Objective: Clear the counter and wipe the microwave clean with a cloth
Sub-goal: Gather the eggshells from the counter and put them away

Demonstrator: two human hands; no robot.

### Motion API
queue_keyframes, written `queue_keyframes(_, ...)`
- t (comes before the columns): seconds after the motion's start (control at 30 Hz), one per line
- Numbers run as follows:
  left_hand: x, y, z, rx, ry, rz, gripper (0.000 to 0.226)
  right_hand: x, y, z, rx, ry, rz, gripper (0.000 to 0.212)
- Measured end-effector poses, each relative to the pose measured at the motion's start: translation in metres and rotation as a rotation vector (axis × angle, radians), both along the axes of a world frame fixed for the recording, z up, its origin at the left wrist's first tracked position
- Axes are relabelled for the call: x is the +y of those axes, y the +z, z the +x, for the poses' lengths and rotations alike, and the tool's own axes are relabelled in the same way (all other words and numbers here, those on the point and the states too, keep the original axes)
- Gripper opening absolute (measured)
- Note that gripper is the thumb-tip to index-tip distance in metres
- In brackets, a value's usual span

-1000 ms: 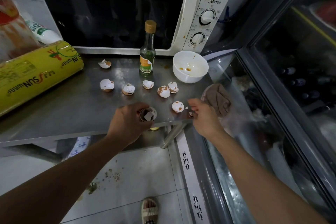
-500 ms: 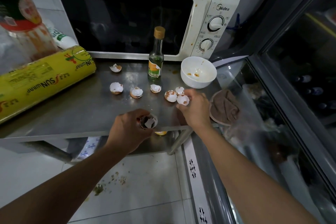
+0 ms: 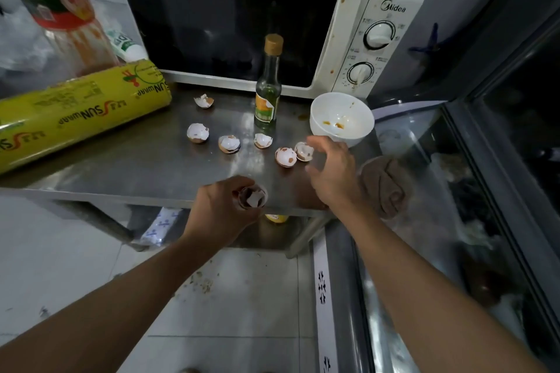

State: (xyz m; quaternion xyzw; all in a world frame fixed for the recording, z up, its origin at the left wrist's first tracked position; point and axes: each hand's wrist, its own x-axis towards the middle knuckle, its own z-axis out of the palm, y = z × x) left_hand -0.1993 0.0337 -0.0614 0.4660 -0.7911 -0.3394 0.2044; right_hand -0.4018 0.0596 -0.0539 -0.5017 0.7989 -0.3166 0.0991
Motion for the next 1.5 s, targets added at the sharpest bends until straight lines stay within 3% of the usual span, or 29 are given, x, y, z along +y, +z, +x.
queue_keyframes(0.17,0.028,0.000,-0.014,0.003,0.071,-0.009,0.040,0.037,0.014,-0.035,-0.029,0.042,0.127,0.048)
queue_keyframes(0.43,0.072,-0.016,-0.033,-0.016,0.084,0.049,0.040,0.055,-0.001,-0.030,0.102,0.312,0.410,0.049)
queue_keyframes(0.57,0.079,-0.020,-0.037,-0.017,0.075,0.079,0.041,0.065,-0.005,-0.024,0.097,0.340,0.372,0.053)
queue_keyframes(0.67,0.078,-0.022,-0.039,-0.016,0.071,0.089,0.042,0.070,-0.001,-0.029,0.057,0.216,0.303,0.058)
queue_keyframes(1.13,0.087,-0.056,-0.061,0.087,0.040,0.152,0.036,0.084,-0.020,-0.039,0.114,0.069,0.141,0.049)
queue_keyframes(1.33,0.087,-0.074,-0.080,0.108,0.088,0.174,0.041,0.085,-0.028,-0.043,0.140,0.168,0.103,0.038)
queue_keyframes(1.5,0.088,-0.087,-0.102,0.178,0.137,0.189,0.042,0.078,-0.033,-0.044,0.191,0.217,0.011,0.015)
